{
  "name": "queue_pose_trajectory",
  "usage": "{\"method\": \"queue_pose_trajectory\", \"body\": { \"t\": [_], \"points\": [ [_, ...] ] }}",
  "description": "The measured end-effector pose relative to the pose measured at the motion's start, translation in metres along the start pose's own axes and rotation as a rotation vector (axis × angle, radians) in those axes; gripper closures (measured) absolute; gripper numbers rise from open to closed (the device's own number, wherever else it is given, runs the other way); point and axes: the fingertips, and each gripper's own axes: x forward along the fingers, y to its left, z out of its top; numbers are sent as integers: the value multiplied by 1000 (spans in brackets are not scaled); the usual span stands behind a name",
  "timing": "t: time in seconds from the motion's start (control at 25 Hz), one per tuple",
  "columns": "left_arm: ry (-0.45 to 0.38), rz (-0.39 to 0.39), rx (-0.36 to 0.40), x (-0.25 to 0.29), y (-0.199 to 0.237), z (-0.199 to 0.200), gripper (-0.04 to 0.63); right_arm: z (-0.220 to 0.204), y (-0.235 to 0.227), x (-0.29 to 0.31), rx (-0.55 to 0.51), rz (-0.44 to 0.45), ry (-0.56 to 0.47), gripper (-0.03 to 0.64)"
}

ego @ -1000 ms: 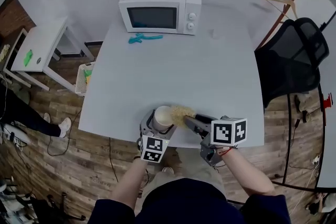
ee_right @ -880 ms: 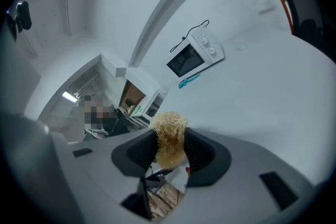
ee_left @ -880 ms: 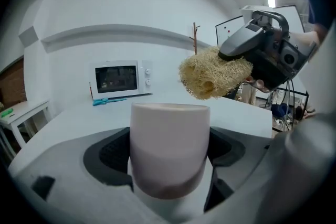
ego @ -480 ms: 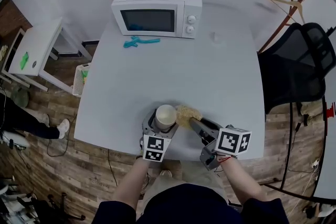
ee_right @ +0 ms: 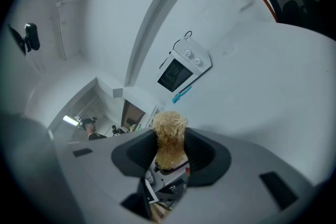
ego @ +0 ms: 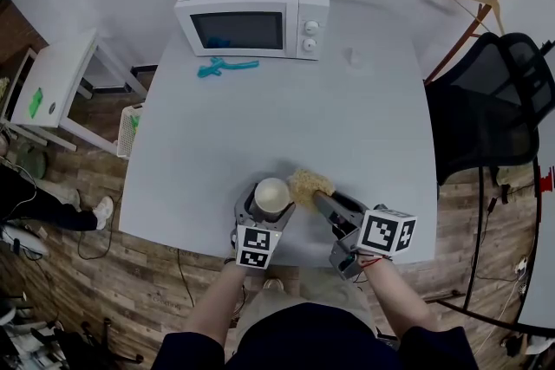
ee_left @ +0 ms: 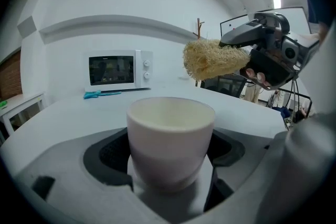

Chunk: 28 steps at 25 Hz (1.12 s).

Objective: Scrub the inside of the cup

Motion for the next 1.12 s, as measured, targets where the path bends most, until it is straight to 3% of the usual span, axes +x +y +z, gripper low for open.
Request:
{"method": "queue_pose_trajectory", "body": {
  "t": [0.72, 1.12],
  "points": [
    [43, -24, -65, -7, 3, -2, 155, -23, 16, -24, 21, -2, -14, 459],
    [18, -35, -57, -63, -8, -1, 156, -61, 49, -53, 7, -8, -77, 459]
  ]
}}
